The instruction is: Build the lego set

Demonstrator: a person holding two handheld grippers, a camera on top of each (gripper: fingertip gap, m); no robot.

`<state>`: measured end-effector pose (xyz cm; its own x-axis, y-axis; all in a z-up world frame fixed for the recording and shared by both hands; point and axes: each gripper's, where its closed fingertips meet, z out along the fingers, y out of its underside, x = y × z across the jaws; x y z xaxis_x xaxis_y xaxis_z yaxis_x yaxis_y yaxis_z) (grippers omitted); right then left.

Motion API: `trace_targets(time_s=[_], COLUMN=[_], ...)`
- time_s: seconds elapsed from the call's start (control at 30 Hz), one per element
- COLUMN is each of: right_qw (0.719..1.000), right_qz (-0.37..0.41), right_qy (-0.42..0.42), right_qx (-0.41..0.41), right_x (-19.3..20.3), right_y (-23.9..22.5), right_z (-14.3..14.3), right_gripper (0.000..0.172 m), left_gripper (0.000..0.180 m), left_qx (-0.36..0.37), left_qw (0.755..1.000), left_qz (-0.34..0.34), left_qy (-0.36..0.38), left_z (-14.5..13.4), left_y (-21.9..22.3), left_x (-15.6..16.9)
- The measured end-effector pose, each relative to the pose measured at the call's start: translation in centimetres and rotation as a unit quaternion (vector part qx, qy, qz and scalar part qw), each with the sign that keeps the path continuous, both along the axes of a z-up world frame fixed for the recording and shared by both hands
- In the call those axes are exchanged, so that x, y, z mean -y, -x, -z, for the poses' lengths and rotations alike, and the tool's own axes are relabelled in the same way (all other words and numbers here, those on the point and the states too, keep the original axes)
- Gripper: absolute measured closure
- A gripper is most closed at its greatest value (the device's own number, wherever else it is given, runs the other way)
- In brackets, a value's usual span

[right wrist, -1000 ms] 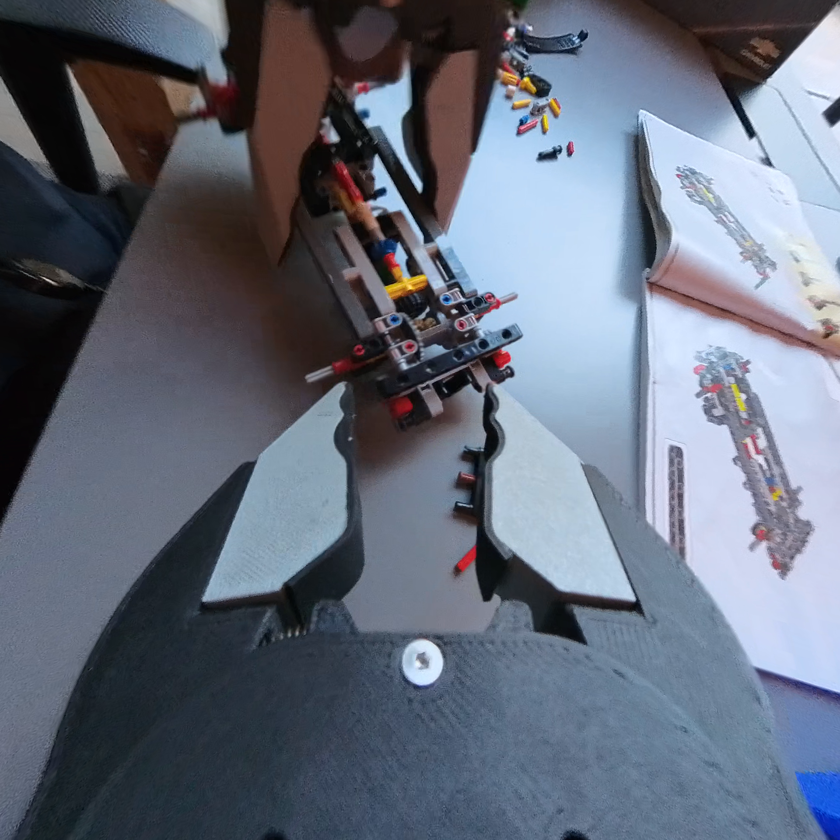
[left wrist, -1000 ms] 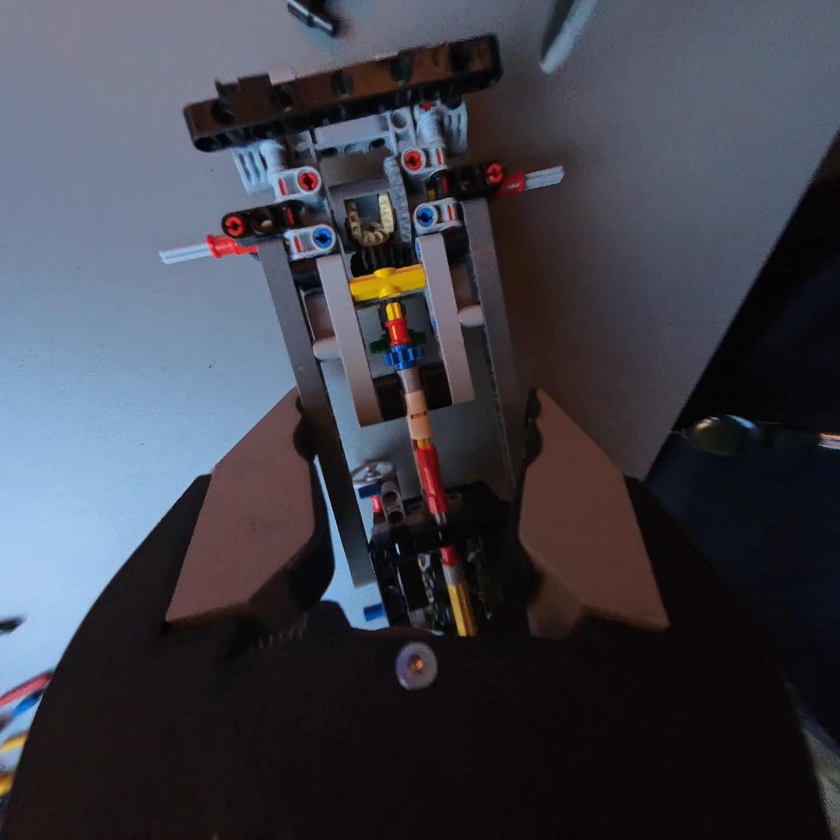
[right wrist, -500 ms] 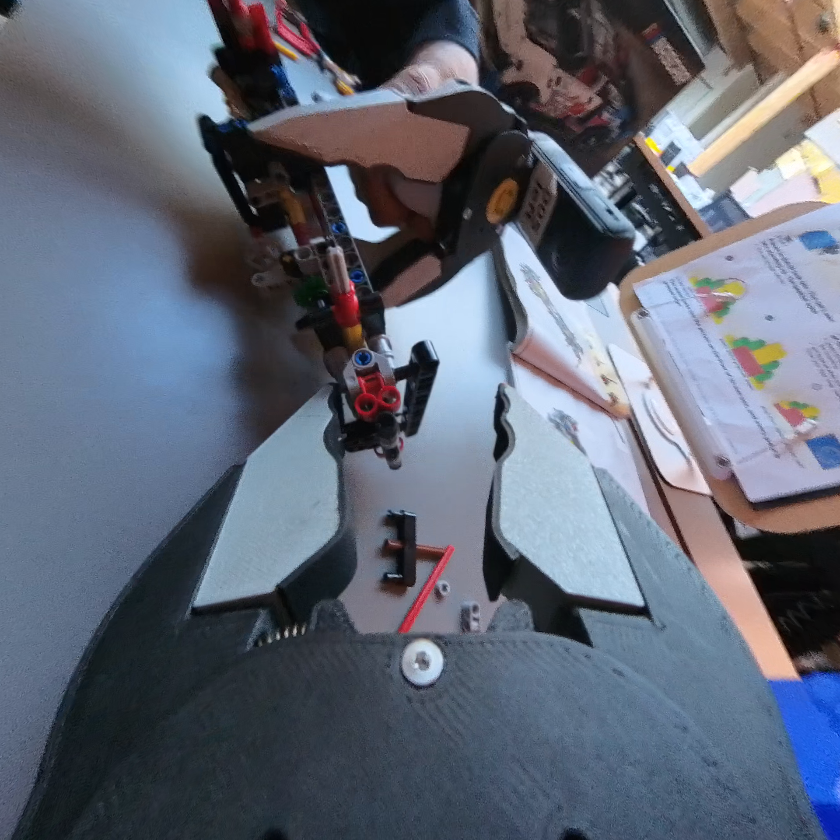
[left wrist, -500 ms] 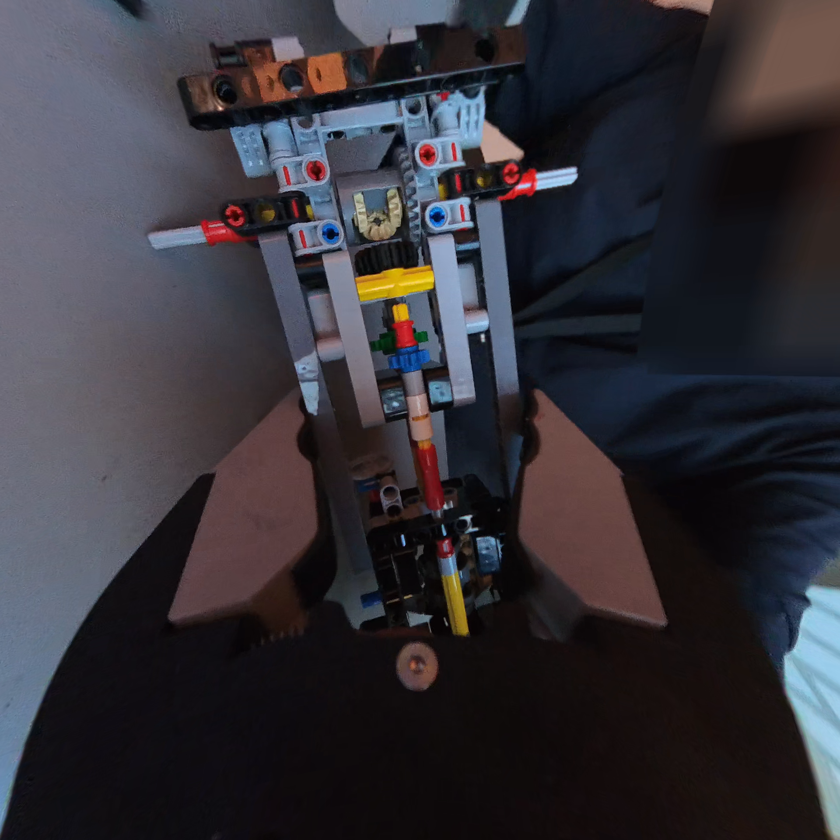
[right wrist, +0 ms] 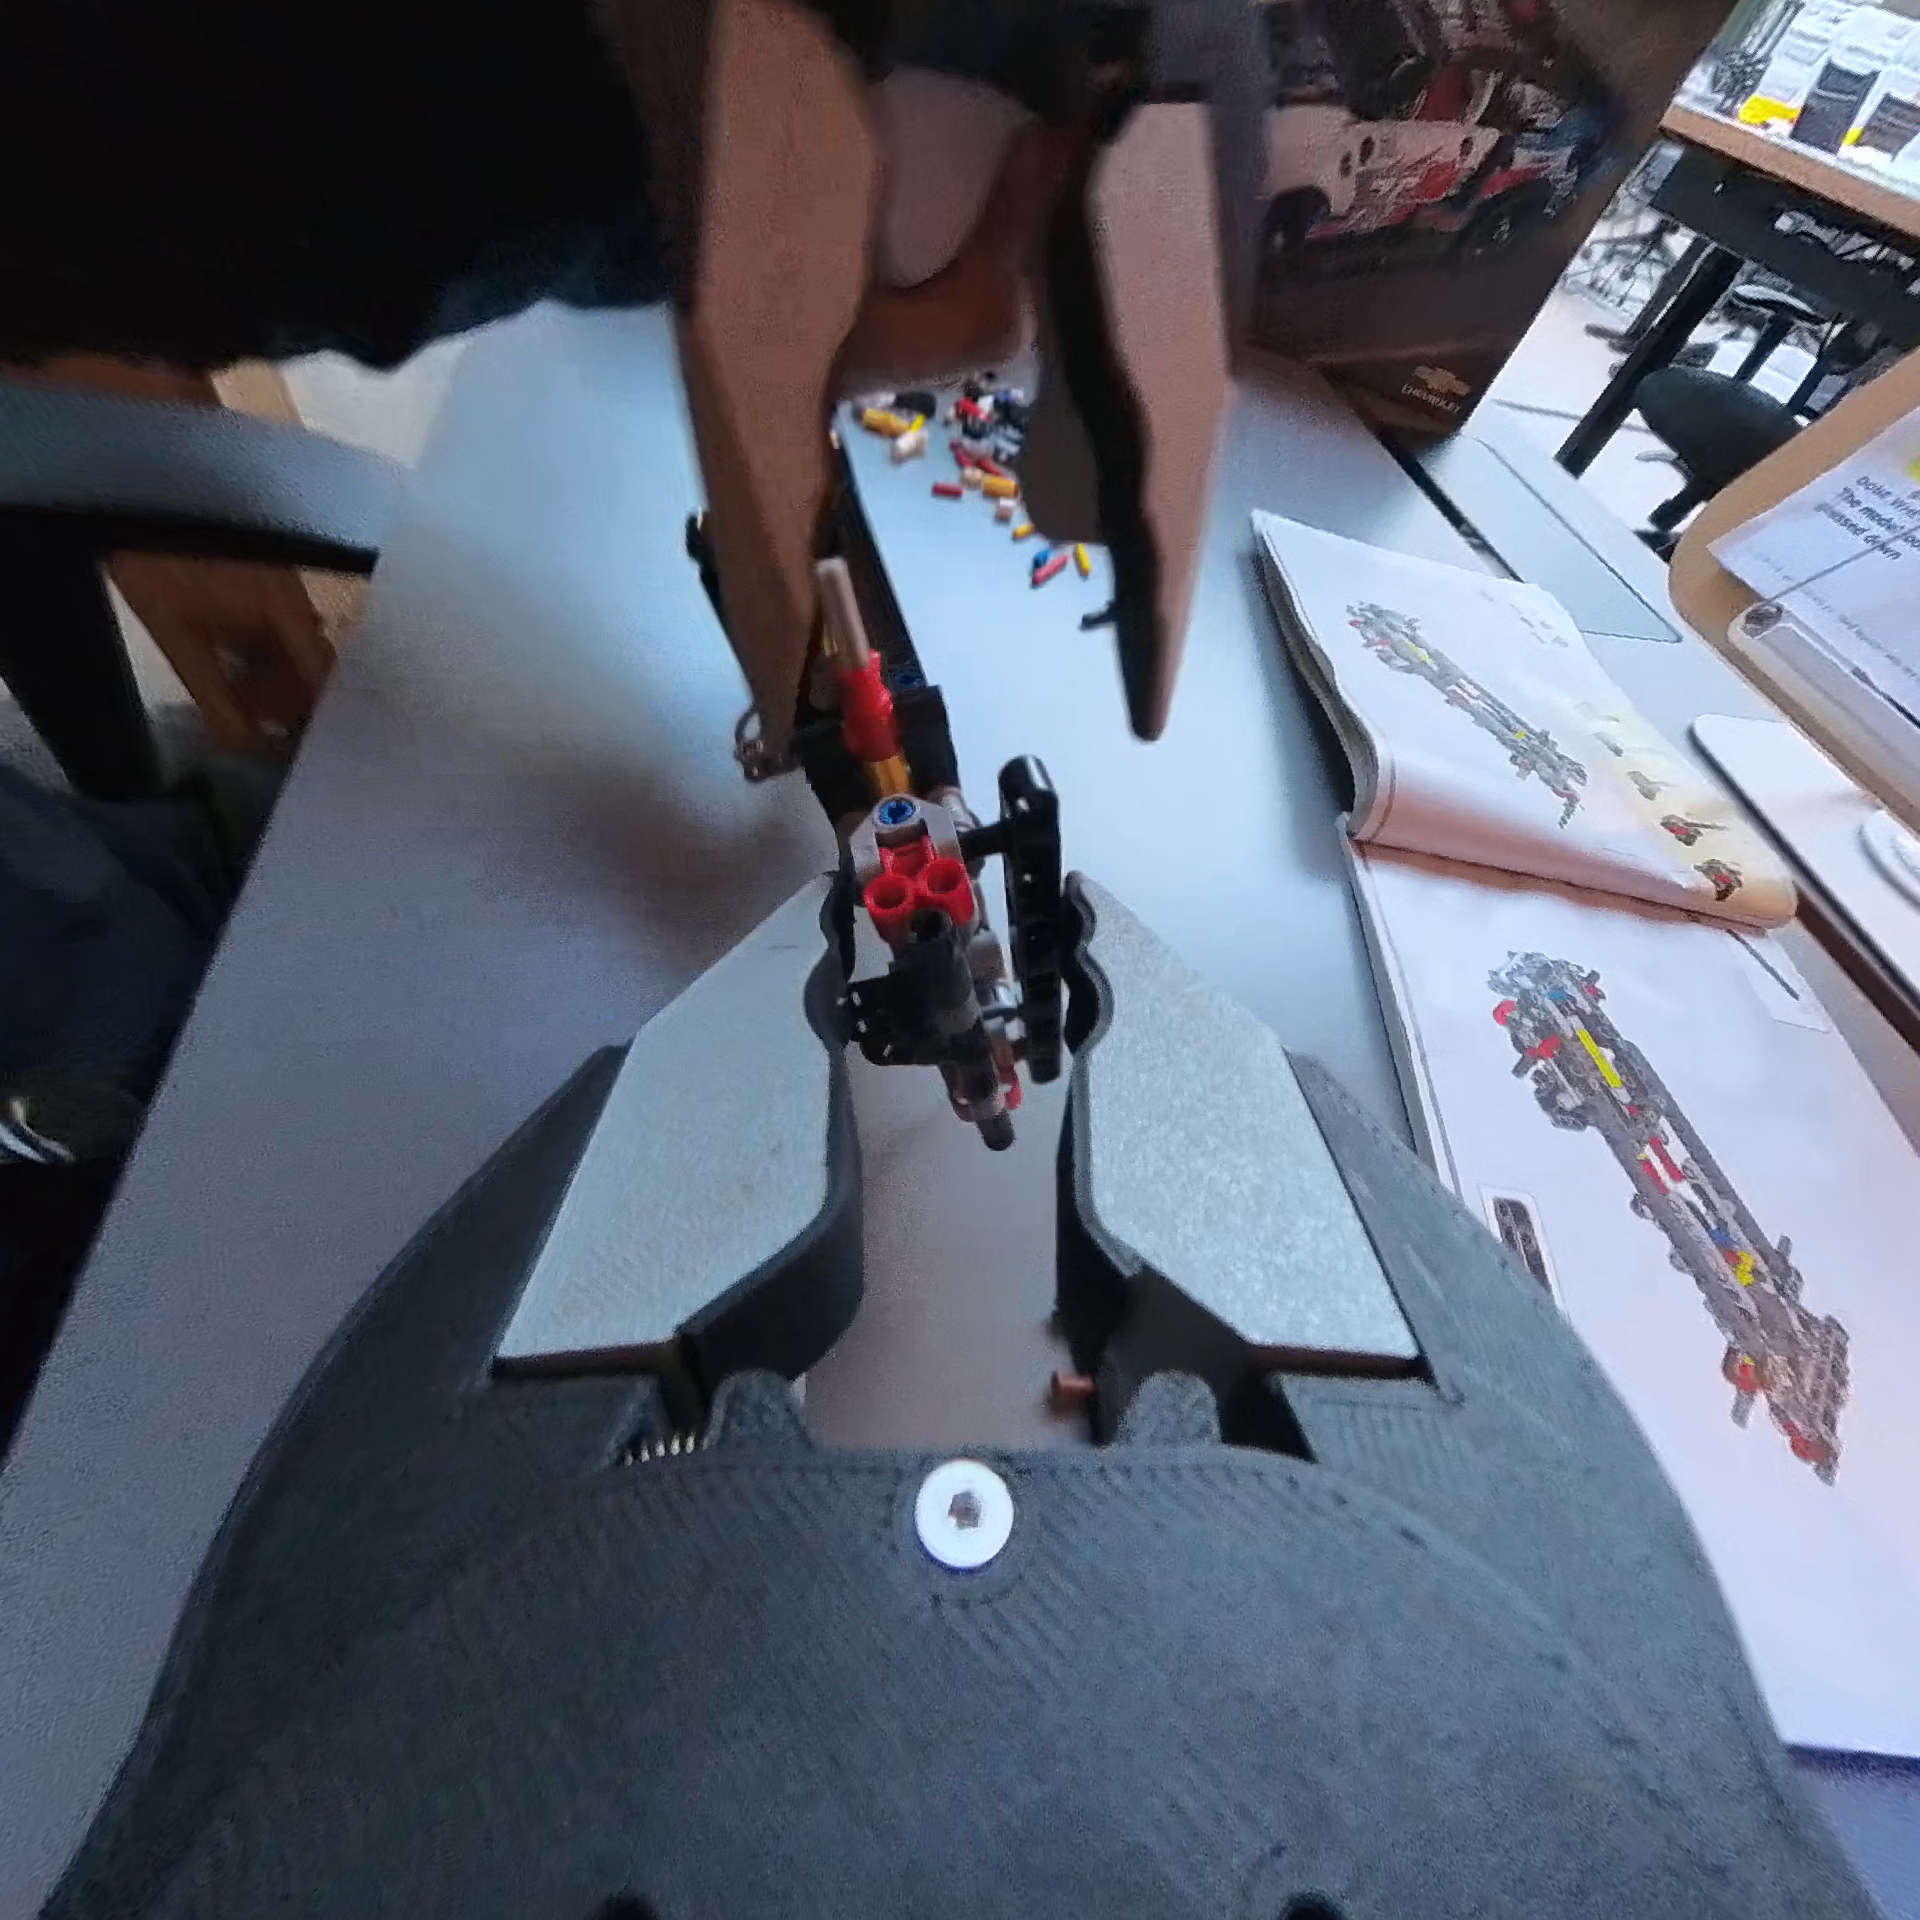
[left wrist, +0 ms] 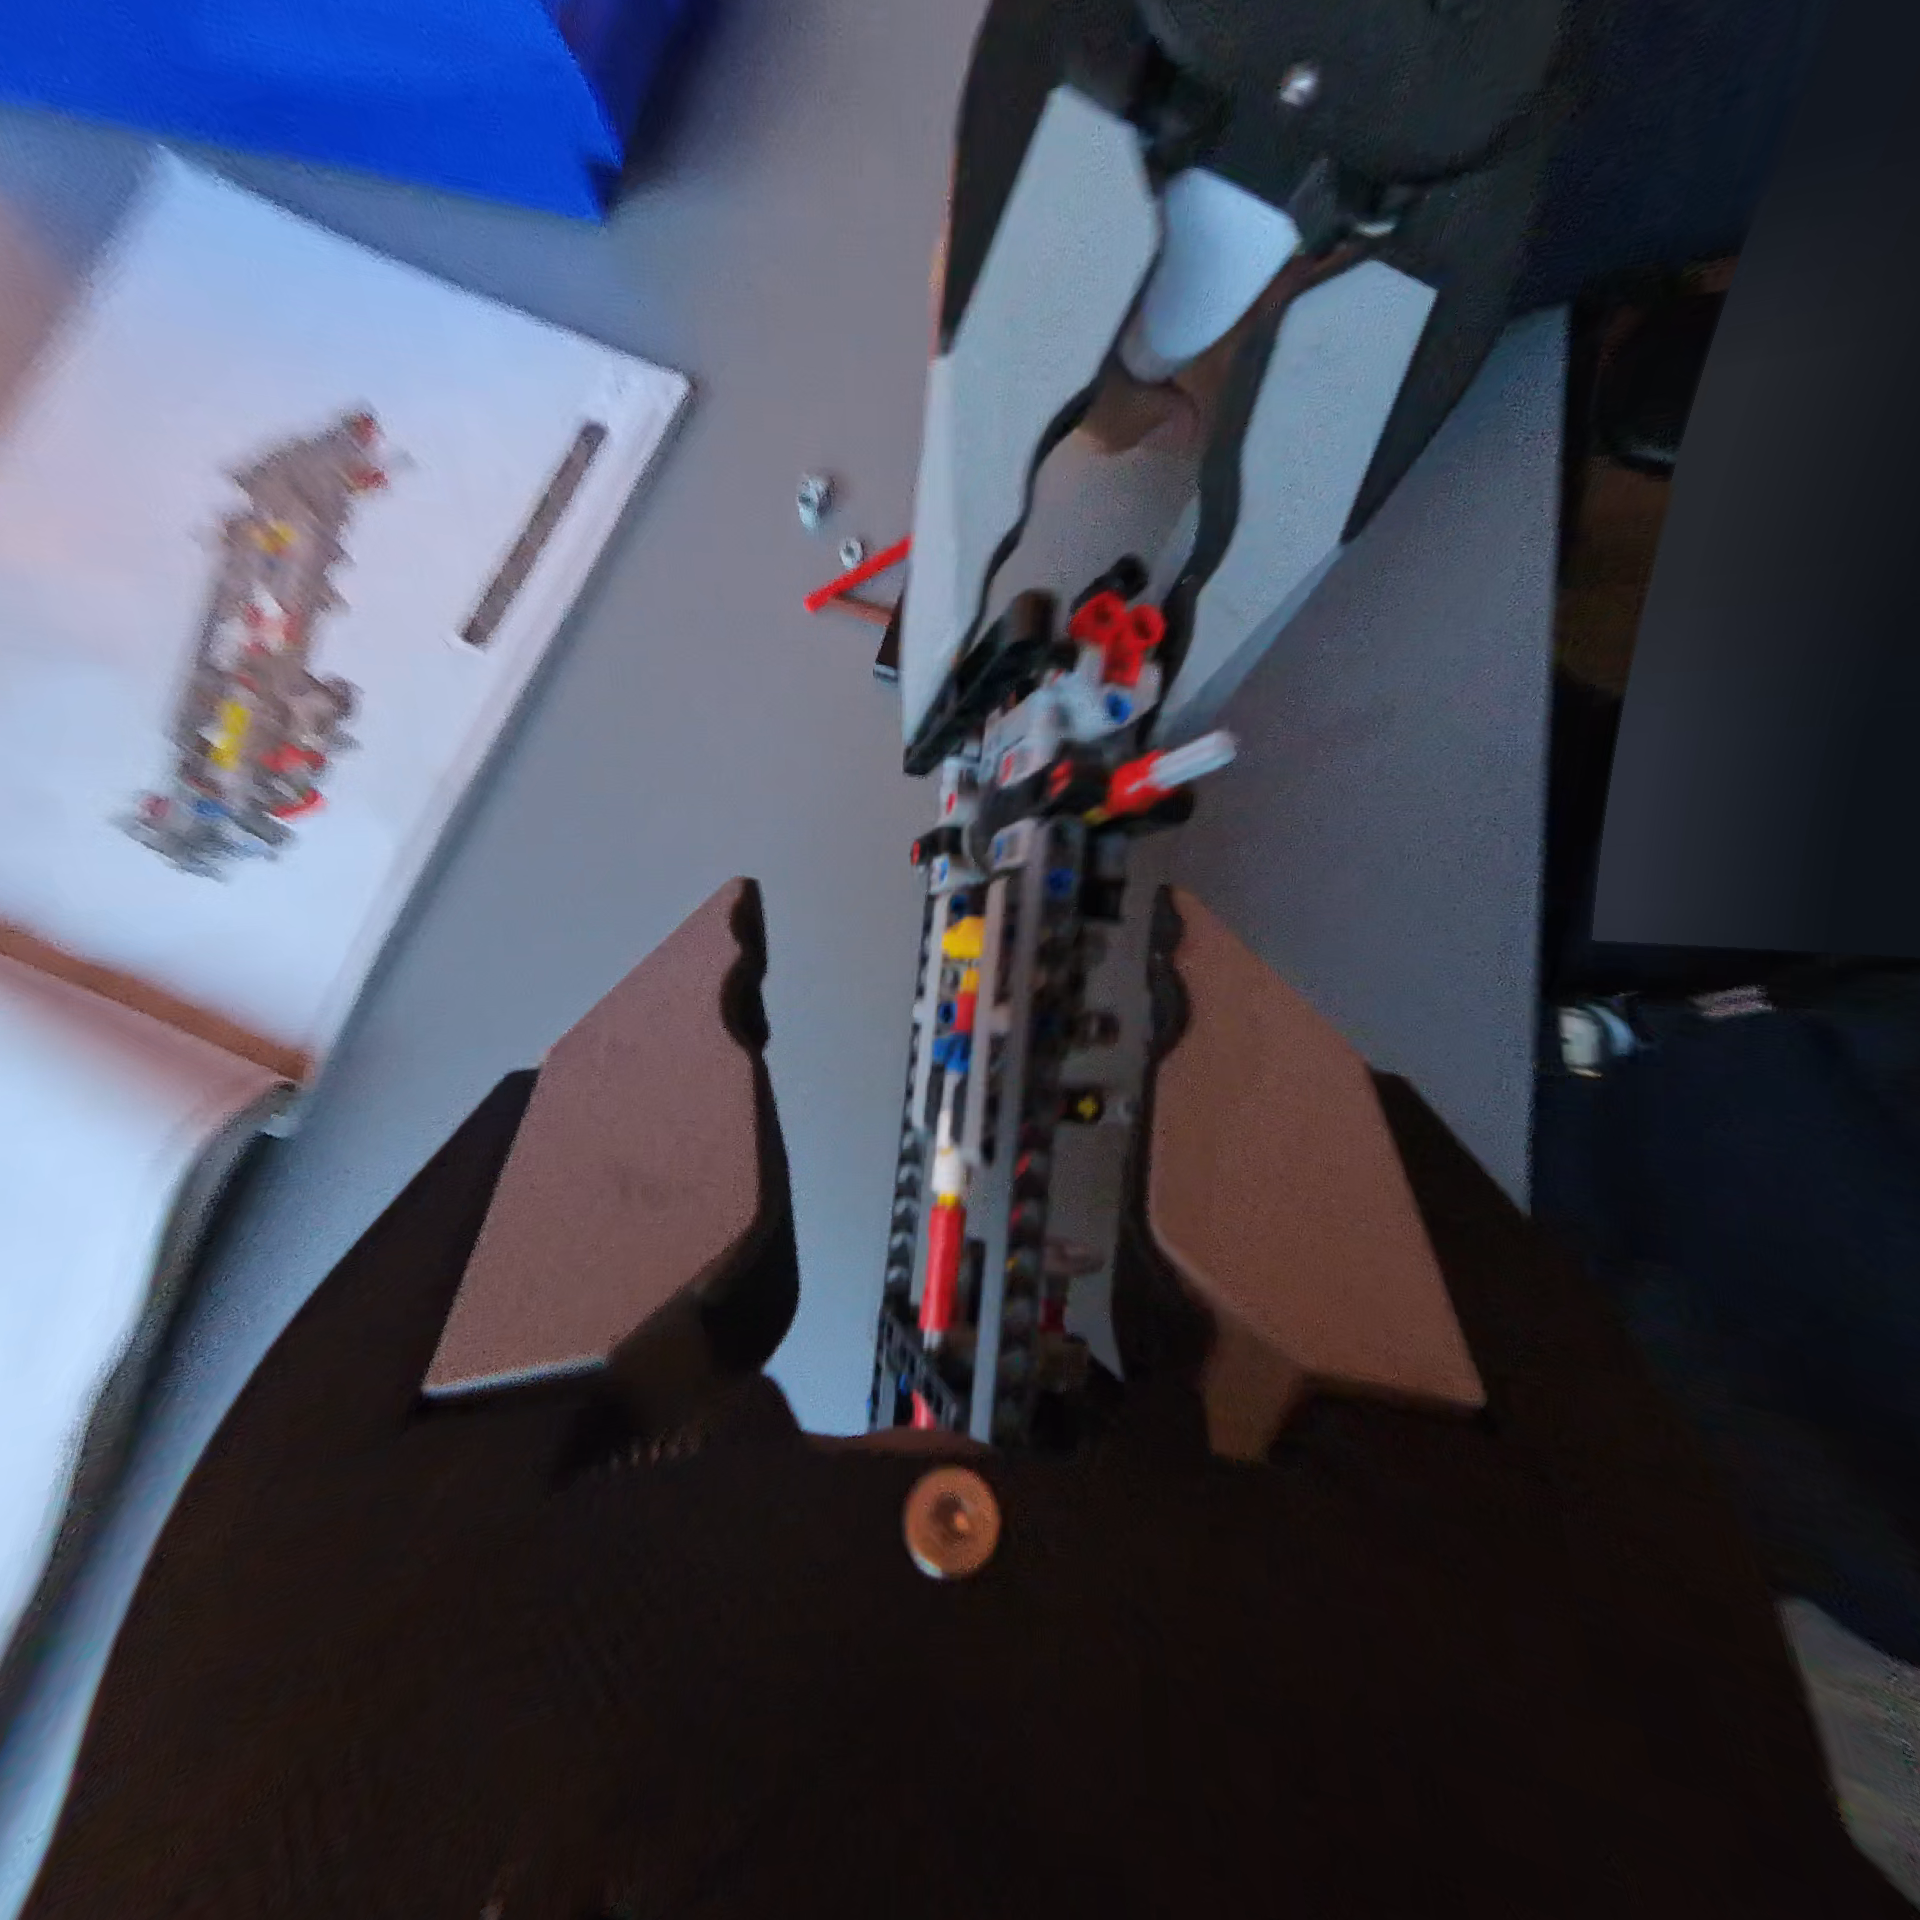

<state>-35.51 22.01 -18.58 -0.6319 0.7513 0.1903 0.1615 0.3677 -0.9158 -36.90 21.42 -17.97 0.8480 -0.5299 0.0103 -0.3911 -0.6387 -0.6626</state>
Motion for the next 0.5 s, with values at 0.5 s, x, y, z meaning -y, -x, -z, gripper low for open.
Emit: trace_targets(time_s=[0.5], right_qw=[0.980], right_qz=[-0.044], right_qy=[0.182], right_qx=[-0.061], right_x=[0.1], right_y=[-2.0], right_z=[-6.1], right_gripper=[0.139], left_gripper=[0.156], left_qx=[0.043], left_qw=[0.995], left_qz=[0.090], left_qy=[-0.011], left_z=[-1.8], left_y=[-3.9], left_x=[0.2])
